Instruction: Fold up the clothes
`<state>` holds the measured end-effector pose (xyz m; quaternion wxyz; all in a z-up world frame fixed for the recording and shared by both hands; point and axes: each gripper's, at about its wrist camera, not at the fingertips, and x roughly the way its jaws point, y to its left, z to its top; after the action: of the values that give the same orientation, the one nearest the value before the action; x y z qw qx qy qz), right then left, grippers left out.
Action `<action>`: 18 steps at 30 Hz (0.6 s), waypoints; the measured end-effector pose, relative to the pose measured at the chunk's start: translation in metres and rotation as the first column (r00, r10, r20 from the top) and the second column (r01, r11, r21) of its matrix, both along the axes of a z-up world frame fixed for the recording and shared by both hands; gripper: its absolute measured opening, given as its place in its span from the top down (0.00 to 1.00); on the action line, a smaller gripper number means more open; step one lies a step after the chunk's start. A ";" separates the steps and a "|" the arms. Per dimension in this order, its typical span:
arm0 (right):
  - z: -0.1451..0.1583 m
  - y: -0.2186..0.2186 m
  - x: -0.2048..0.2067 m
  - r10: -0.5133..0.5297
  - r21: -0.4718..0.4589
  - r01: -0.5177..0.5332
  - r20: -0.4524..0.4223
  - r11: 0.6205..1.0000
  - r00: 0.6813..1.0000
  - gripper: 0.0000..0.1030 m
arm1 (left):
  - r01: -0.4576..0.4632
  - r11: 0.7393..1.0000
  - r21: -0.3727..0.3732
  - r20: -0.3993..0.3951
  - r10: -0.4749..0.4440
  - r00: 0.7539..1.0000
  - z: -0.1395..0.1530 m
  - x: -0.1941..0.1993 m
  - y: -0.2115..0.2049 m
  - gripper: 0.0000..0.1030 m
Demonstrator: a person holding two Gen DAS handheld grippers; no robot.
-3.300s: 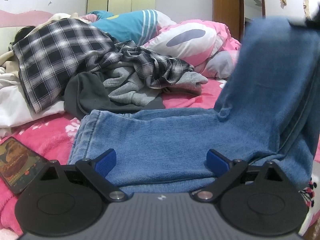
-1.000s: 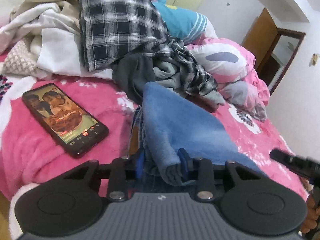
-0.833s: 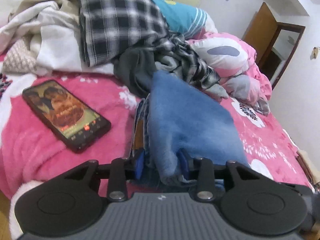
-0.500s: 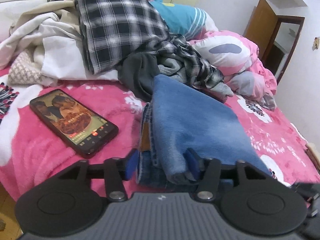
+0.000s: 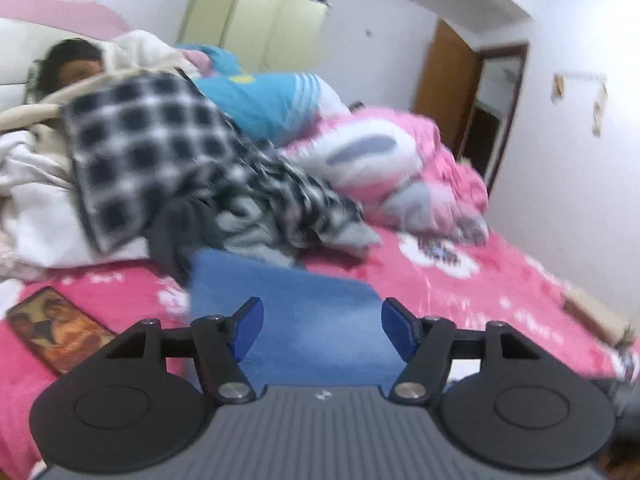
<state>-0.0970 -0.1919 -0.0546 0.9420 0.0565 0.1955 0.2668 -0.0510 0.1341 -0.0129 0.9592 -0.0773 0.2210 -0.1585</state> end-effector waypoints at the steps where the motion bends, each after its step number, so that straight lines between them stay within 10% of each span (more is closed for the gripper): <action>1: 0.001 -0.006 0.005 -0.030 0.034 0.030 -0.004 0.999 1.000 0.84 | -0.005 1.000 0.022 -0.031 0.006 1.000 -0.010 0.006 -0.004 0.36; 9: -0.052 0.003 0.034 0.002 0.073 0.010 -0.159 0.997 0.987 0.83 | -0.020 0.995 0.100 -0.055 0.026 0.998 -0.051 0.017 -0.003 0.44; 18: 0.015 -0.023 0.068 -0.054 0.133 0.065 -0.085 0.989 0.995 0.83 | 0.007 0.994 0.112 -0.019 -0.005 1.000 -0.055 0.016 -0.001 0.38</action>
<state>-0.0286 -0.2151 -0.0391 0.9348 0.1371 0.2132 0.2487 -0.0350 0.1332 -0.0684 0.9594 -0.0240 0.2390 -0.1479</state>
